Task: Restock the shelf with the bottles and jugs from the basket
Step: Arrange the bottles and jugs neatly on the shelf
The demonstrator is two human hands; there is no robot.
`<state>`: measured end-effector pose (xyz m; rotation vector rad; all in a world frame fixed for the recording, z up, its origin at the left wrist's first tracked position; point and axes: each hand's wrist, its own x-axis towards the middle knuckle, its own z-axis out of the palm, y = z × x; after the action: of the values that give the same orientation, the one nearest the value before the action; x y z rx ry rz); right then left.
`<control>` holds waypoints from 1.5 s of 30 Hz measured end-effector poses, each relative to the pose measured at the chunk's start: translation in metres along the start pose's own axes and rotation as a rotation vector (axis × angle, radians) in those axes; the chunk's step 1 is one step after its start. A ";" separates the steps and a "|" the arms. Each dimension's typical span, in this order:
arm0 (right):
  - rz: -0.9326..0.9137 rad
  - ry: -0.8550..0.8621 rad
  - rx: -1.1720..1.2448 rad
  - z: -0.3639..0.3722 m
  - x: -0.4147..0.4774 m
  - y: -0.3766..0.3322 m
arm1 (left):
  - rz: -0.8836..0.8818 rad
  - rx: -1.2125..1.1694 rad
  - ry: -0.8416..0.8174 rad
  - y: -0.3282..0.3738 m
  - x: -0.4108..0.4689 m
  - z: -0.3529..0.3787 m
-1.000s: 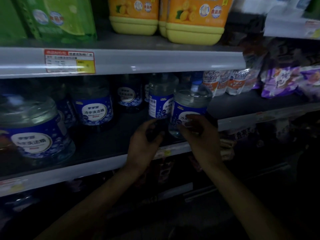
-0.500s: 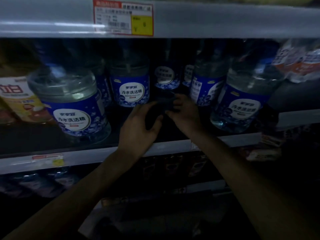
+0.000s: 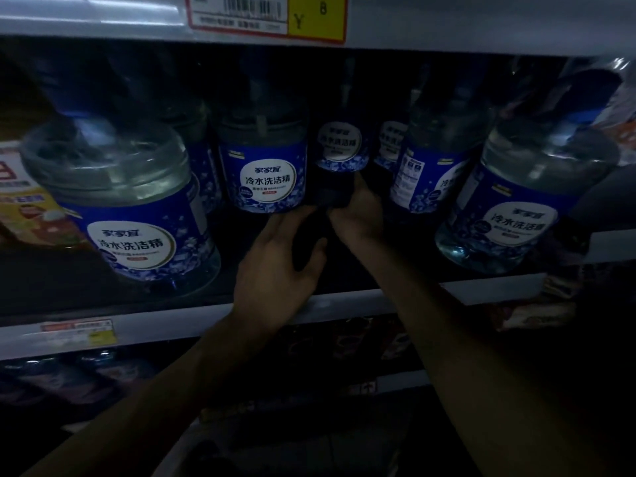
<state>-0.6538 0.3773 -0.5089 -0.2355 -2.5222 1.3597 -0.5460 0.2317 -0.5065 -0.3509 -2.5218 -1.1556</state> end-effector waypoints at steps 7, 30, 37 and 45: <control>-0.029 -0.132 -0.313 0.003 0.003 0.000 | 0.003 0.036 -0.010 0.000 0.002 0.003; -0.111 -0.191 -0.511 -0.002 -0.001 0.010 | -0.035 0.013 0.030 0.000 0.000 0.004; -0.181 -0.241 -0.577 -0.007 -0.015 0.007 | -0.014 -0.005 0.040 -0.003 -0.001 0.004; -0.364 -0.193 -0.539 -0.056 -0.053 -0.004 | 0.011 -0.048 0.052 0.003 -0.004 0.004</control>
<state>-0.5868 0.4055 -0.4849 0.2587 -2.8614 0.5781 -0.5426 0.2365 -0.5088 -0.3418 -2.4483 -1.2071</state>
